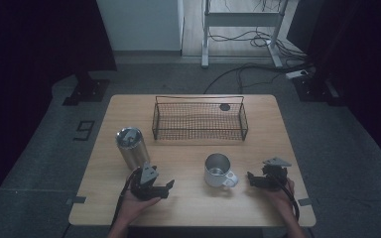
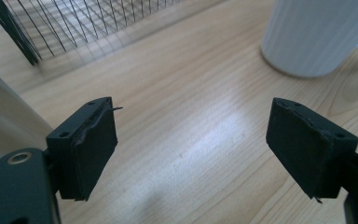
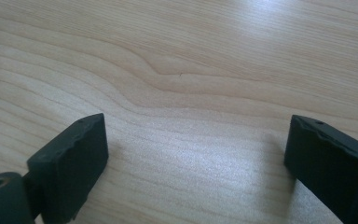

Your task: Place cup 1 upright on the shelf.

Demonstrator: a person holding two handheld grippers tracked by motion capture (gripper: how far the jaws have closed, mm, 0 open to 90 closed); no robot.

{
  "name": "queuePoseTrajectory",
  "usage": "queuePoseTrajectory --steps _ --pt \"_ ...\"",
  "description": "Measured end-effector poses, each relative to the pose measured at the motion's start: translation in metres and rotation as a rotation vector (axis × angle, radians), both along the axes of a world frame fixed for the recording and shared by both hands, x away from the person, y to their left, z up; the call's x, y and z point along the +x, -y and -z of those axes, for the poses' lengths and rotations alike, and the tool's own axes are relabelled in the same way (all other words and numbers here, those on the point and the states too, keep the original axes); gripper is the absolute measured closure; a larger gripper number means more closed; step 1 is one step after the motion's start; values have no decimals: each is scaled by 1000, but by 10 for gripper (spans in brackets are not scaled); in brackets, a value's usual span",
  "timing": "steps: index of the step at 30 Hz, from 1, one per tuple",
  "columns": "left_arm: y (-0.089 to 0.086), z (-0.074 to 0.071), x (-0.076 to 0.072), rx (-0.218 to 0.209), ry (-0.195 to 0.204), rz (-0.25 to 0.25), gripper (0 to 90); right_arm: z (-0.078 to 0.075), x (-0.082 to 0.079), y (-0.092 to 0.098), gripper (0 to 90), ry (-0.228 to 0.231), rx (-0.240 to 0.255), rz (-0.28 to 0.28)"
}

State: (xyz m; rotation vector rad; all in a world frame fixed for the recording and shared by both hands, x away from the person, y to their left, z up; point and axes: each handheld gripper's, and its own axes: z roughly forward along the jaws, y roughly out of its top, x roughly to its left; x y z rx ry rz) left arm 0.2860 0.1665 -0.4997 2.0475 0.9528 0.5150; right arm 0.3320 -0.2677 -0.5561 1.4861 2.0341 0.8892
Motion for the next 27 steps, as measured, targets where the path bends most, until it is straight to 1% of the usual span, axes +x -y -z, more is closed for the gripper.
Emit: queuePoseTrajectory --steps 4,5,6,9,10,15,17,20,23,25,27 --pt "-6 -8 0 -10 8 -4 159 0 -2 0 82 1 2 1" --pt "-6 -8 0 -10 8 -4 159 0 -2 0 82 2 2 1" --pt "-9 -12 -1 -21 15 -6 159 0 -2 0 81 2 2 1" --pt "-12 -16 -3 -25 25 -9 159 0 -2 0 82 1 2 4" --pt "-16 -21 -4 -22 31 -16 159 0 -3 0 86 4 0 7" --pt "-23 -27 -6 -31 42 -36 160 0 -4 0 90 4 1 12" --pt "-29 -32 -8 -37 52 -50 160 0 -5 0 92 6 0 13" --pt "-34 -35 -9 -43 53 -58 160 0 -5 0 92 4 3 12" --pt "-40 -36 -9 -45 43 -67 159 0 -5 0 91 4 3 13" --pt "-41 -37 -9 -45 44 -70 160 0 -5 0 90 4 2 13" --pt "-47 -40 -11 -54 48 -76 160 0 -5 0 90 4 1 14"
